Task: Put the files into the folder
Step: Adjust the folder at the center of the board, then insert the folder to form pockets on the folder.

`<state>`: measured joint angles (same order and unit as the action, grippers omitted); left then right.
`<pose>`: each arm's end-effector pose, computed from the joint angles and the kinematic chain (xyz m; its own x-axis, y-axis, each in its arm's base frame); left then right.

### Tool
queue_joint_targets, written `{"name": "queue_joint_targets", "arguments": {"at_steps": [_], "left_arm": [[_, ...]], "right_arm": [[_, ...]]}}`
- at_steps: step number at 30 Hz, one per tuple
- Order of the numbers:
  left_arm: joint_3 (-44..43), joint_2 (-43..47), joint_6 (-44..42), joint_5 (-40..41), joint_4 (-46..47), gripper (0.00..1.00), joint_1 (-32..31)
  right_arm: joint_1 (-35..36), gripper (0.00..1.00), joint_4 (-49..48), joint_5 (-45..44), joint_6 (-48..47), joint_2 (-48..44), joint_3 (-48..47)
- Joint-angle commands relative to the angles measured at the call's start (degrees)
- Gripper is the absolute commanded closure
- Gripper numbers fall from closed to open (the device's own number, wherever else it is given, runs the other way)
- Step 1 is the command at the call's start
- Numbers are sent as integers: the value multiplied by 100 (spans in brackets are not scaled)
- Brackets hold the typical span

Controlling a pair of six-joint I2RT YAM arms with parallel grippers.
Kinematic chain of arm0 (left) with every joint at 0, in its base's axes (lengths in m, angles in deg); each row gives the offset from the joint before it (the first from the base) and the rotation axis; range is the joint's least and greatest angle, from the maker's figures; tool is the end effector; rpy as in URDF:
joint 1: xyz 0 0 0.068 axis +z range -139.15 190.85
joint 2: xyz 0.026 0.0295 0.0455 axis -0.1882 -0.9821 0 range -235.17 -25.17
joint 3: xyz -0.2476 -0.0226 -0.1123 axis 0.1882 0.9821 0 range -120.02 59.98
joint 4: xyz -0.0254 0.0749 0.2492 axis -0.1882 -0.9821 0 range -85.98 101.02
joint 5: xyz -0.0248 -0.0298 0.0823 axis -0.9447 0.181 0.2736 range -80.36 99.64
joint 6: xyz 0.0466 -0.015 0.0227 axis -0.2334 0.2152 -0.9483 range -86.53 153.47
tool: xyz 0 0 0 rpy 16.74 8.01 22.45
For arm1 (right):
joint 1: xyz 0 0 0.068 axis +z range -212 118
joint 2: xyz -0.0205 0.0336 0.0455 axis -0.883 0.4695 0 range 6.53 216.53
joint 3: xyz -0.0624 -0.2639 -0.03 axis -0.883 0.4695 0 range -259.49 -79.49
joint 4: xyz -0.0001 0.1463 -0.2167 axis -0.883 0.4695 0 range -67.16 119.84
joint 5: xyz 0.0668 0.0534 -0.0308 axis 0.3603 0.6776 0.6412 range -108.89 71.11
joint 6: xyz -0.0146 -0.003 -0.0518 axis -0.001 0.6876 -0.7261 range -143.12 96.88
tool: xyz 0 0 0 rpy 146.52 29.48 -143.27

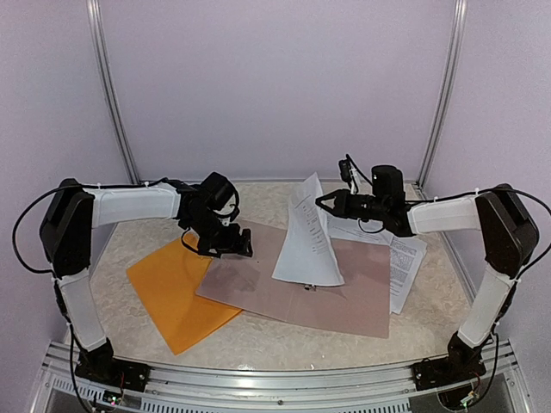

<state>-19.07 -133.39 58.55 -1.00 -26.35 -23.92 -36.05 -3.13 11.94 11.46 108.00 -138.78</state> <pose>0.3158 -0.2274 0.1972 -0.9457 0.1493 -0.2887 0.2428 0.9150 -0.3221 0.3470 0.1891 0.2230 -0.6711 0.2155 -0.7094 -0.5311 0.5278 0.6628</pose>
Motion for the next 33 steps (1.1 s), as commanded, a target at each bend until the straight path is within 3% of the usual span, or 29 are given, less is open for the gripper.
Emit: {"name": "queue_joint_targets", "arguments": {"at_steps": [1, 21, 27, 33], "left_arm": [[-24, 197, 703, 1475, -603, 1, -418], [-606, -442, 1897, 1863, -1571, 1, -2459], [-491, -404, 1914, 2637, -1673, 1, -2383], [-583, -419, 1647, 2802, -1667, 1, -1686]], "right_arm": [[-47, 100, 263, -68, -267, 81, -109], [-68, 100, -130, 441, -389, 526, -127], [-11, 100, -756, 413, -86, 423, 300], [139, 100, -533, 312, -218, 365, 149]]}}
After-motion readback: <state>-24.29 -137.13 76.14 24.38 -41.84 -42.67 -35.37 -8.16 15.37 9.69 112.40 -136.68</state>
